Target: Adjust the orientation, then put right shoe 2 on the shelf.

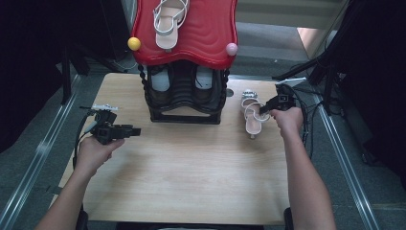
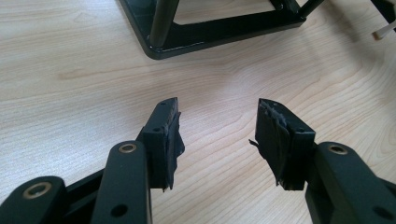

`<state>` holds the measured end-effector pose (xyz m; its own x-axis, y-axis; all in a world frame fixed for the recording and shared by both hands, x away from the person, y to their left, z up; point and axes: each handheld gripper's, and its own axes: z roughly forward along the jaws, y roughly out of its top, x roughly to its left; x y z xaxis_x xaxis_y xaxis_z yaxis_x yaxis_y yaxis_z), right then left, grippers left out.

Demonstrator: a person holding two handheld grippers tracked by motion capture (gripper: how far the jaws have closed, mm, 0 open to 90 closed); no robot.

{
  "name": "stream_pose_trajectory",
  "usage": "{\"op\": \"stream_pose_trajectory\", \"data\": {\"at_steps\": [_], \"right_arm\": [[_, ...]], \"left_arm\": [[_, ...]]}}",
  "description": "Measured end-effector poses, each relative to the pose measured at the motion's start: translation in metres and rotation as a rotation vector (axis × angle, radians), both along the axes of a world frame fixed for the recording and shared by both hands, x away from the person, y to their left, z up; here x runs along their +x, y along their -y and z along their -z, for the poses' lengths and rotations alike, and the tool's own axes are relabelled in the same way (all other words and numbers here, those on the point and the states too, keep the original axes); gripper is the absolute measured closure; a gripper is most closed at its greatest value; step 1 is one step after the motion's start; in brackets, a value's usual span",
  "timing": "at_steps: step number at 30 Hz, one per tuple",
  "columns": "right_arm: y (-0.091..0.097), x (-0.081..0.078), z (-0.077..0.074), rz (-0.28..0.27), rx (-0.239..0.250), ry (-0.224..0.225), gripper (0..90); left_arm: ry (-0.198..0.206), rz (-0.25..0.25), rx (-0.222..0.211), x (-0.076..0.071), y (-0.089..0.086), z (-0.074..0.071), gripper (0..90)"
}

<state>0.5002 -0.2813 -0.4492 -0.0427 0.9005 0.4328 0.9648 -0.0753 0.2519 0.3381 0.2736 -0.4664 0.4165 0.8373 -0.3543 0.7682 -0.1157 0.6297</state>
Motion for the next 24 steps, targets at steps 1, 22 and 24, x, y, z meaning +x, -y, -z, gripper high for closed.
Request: {"op": "stream_pose_trajectory", "data": {"at_steps": [1, 22, 24], "right_arm": [[0.002, -0.001, -0.002, 0.001, 0.005, 0.005, 84.2], [0.013, -0.006, -0.092, 0.012, 0.034, 0.129, 84.1], [0.014, -0.006, -0.105, 0.011, 0.038, 0.142, 84.1]], "left_arm": [[0.0, 0.0, -0.002, 0.0, 0.0, 0.0, 50.4], [-0.009, 0.009, 0.001, 0.002, 0.001, 0.002, 50.4], [-0.008, 0.011, 0.001, 0.002, 0.002, 0.002, 50.4]]}}
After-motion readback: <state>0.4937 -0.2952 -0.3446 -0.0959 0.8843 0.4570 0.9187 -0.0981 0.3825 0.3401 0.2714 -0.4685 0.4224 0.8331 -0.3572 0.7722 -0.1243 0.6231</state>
